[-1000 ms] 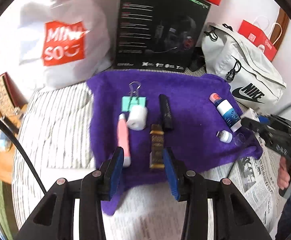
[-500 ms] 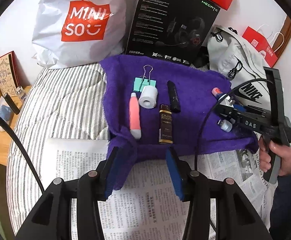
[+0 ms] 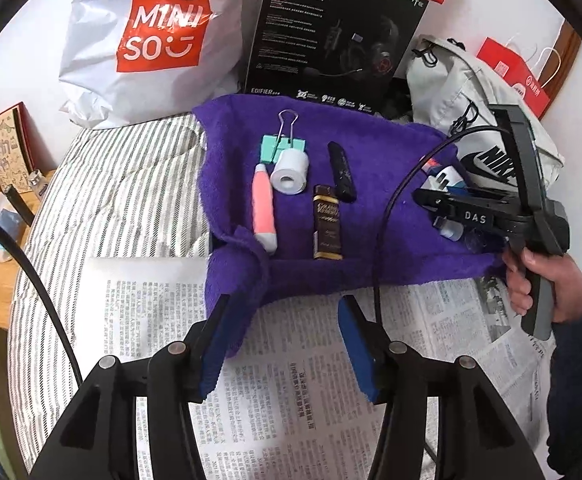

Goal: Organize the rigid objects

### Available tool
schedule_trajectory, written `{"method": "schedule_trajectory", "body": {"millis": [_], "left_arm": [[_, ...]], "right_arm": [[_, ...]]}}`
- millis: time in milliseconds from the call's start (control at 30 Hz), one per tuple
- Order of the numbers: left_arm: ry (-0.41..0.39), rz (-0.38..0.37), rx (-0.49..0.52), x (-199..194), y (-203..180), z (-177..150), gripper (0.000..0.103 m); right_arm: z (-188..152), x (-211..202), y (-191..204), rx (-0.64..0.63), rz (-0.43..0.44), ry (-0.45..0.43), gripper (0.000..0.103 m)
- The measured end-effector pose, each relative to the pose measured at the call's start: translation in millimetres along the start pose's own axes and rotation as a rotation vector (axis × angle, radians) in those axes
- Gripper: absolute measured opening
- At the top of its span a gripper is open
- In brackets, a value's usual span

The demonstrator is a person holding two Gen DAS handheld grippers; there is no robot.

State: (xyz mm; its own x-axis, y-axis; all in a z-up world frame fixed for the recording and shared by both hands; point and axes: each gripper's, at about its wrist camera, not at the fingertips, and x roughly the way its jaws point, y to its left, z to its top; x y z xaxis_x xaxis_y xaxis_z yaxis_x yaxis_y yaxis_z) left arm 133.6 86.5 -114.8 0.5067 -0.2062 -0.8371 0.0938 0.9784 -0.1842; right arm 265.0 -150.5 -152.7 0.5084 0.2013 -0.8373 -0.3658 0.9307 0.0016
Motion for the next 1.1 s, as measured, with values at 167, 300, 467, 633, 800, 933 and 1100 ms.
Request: {"method": "schedule_trajectory", "body": {"millis": [167,300,467,633,800,933,1100], "left_arm": [[0.005,0.012,-0.008,-4.9,2.6,-8.3,0.051],[-0.007,0.010,-0.015,-12.9,6.1,-15.5,0.056],[-0.008,0.040,-0.017,-18.1,7.6,-20.7,0.059],[-0.030,0.058,0.006,-28.1,-3.2,-24.9,0.069],[-0.087,0.070,0.066,-43.0,-28.1,-26.1,0.084],[-0.127,0.075,0.109,-54.1,-50.7,-23.6,0.097],[-0.132,0.107,0.128,-58.6,-76.6,-20.4,0.102]], "right_arm": [[-1.6,-0.7,2.6,-0.004,-0.004,0.004,0.034],[-3.6,-5.0,-1.1,0.018,0.011,0.008,0.038],[-7.6,-19.1,-2.7,0.029,-0.002,-0.009,0.050],[-14.8,-49.4,1.3,0.025,-0.002,-0.045,0.059],[-36.4,-94.4,8.1,0.004,-0.041,-0.122,0.092],[-58.3,-123.7,8.2,0.021,-0.059,-0.138,0.095],[-82.6,-147.9,10.2,0.053,-0.094,-0.142,0.103]]}}
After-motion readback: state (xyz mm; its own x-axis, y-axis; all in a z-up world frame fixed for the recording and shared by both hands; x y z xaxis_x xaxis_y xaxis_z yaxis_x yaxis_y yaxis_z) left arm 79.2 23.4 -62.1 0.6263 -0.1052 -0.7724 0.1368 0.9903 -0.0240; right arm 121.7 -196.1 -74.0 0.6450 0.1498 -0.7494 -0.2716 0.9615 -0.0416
